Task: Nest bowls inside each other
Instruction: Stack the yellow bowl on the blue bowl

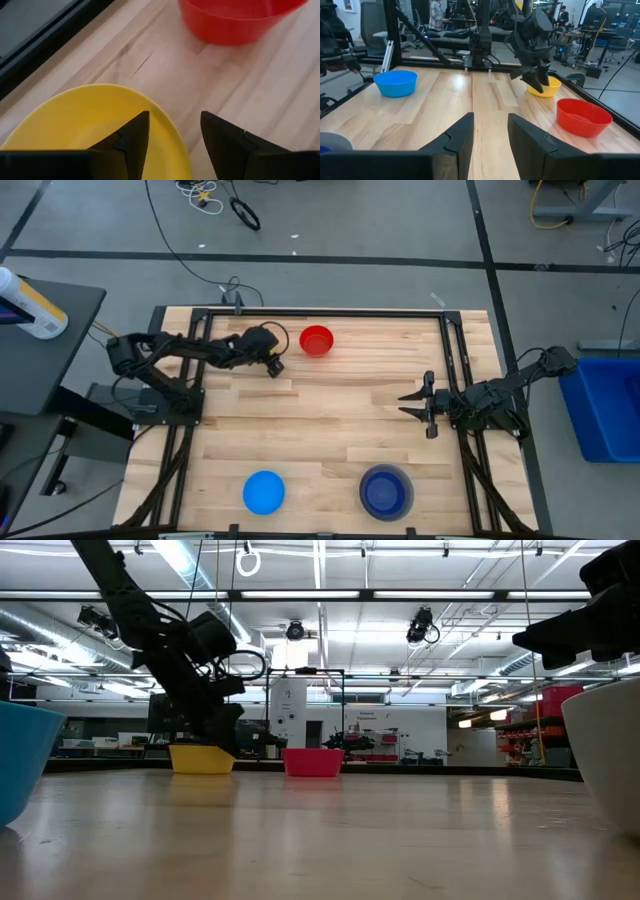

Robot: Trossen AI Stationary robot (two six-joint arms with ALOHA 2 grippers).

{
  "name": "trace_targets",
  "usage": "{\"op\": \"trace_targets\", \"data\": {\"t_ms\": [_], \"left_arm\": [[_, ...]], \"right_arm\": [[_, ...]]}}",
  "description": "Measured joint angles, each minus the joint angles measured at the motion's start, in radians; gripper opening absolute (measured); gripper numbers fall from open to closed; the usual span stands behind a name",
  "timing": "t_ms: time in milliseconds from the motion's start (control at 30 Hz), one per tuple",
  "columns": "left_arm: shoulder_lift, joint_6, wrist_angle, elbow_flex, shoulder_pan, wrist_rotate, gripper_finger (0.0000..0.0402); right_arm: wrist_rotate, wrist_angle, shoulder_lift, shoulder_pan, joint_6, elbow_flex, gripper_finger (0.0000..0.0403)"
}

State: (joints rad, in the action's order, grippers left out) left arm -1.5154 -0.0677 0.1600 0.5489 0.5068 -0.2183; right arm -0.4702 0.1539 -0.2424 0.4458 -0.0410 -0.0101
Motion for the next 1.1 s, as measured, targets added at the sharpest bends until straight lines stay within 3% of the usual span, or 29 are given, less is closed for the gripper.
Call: {"op": "trace_targets", "data": {"t_ms": [167, 400, 533, 700, 867, 1100], "left_arm": [[0.0, -0.032, -0.046, 0.007, 0.0, -0.002, 0.0137], [0.002, -0.03, -0.084, 0.008, -0.001, -0.031, 0.0015], [0.002, -0.011, -0.091, 0.008, -0.021, -0.043, 0.0008], [0.002, -0.003, -0.072, 0.007, -0.133, -0.162, 0.0006], [0.002, 0.002, 0.065, 0.007, -0.29, -0.279, 0.0006], [0.01, 0.043, 0.305, 0.007, -0.515, -0.286, 0.0006]], "right_arm": [[0.0, 0.0, 0.0, 0.0, 0.0, 0.0, 0.0129], [0.0, 0.0, 0.0, 0.0, 0.0, 0.0, 0.0129], [0.0, 0.0, 0.0, 0.0, 0.0, 0.0, 0.0131], [0.0, 0.0, 0.0, 0.0, 0.0, 0.0, 0.0133], [0.001, -0.004, 0.0, 0.0, 0.009, 0.0, 0.0133], [0.002, -0.063, 0.0, 0.0, 0.066, 0.0, 0.0134]]}}
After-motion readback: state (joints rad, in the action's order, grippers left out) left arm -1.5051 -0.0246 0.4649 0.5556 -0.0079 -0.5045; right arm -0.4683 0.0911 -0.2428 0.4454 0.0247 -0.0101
